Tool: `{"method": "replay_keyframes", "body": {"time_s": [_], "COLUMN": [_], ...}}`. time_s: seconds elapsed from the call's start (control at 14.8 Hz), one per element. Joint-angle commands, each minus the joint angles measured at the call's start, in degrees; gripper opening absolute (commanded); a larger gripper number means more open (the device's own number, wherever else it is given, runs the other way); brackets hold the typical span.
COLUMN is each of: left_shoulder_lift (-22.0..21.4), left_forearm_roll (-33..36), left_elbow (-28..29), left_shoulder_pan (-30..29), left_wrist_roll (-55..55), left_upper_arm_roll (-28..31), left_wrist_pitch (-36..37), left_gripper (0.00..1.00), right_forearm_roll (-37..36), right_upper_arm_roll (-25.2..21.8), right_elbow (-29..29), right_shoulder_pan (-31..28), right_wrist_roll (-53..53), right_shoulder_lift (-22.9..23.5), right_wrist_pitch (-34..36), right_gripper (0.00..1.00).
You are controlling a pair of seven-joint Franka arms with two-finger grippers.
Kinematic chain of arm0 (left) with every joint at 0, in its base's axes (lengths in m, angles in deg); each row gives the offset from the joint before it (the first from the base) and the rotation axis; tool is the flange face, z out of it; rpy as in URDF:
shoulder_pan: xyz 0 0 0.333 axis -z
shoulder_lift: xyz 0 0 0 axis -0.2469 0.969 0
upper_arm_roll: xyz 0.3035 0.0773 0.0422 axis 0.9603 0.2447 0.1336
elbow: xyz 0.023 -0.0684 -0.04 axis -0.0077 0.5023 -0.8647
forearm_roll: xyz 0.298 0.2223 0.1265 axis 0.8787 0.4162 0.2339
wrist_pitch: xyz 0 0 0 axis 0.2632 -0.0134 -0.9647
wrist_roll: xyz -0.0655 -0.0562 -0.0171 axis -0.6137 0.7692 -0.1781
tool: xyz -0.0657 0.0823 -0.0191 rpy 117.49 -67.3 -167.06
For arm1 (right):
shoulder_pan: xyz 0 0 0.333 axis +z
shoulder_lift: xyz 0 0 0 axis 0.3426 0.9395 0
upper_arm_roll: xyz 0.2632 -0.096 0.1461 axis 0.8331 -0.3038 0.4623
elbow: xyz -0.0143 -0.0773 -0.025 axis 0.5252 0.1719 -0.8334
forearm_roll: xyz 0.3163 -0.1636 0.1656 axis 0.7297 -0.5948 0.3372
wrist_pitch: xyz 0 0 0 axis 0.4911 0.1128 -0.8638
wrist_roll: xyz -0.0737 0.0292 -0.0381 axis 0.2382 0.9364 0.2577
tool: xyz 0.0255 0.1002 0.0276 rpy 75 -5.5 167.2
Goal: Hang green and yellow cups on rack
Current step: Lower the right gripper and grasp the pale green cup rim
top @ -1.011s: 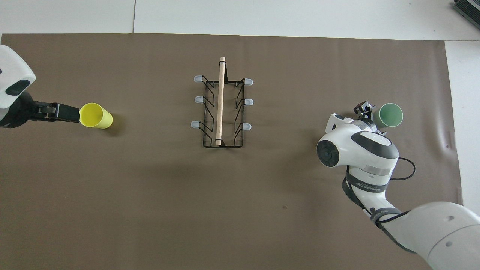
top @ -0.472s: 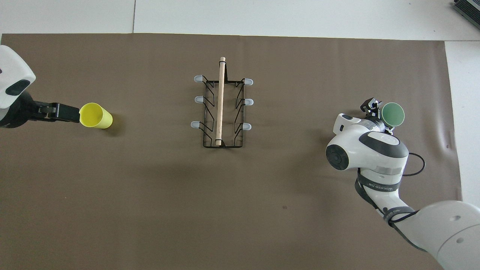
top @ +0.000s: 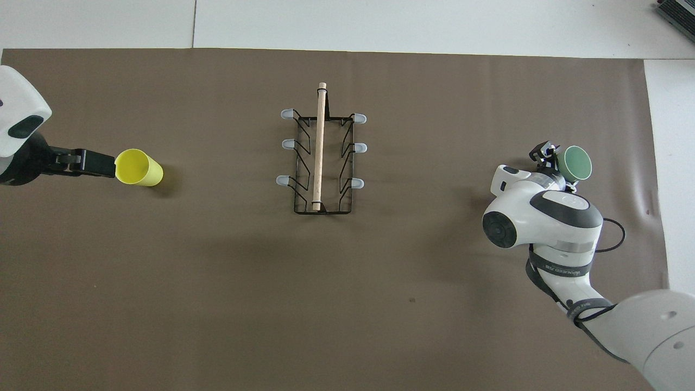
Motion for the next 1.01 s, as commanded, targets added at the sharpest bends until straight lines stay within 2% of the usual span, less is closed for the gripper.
{"method": "replay_keyframes", "body": {"time_s": [0.0, 0.2, 0.47, 0.81, 0.94], "left_shoulder_lift": [-1.33, -1.33, -1.33, -1.33, -1.33], "left_forearm_roll": [-0.96, -0.96, -0.96, -0.96, -0.96], "left_elbow": [1.25, 1.25, 1.25, 1.25, 1.25], "left_shoulder_pan": [-0.95, -0.95, -0.95, -0.95, -0.95], "left_wrist_roll": [0.65, 0.56, 0.56, 0.65, 0.65], "left_upper_arm_roll": [-0.62, -0.62, -0.62, -0.62, -0.62], "left_wrist_pitch": [0.51, 0.51, 0.42, 0.51, 0.51], "left_gripper": [1.00, 1.00, 1.00, 1.00, 1.00], "right_forearm_roll": [-2.41, -2.41, -0.40, 14.43, 17.61], "right_upper_arm_roll": [0.46, 0.46, 0.63, 0.90, 1.25], "right_elbow": [0.52, 0.52, 0.26, -1.14, -1.59], "right_shoulder_pan": [-1.33, -1.69, -1.25, -0.11, -0.02], "right_wrist_roll": [1.56, 1.56, 1.04, -4.58, -7.83], "right_shoulder_lift": [-0.03, 0.23, -0.47, -3.37, -4.60], "right_wrist_pitch": [-1.45, -1.98, -2.16, -2.07, -1.98], "right_gripper": [0.32, 0.00, 0.00, 0.00, 0.00]}}
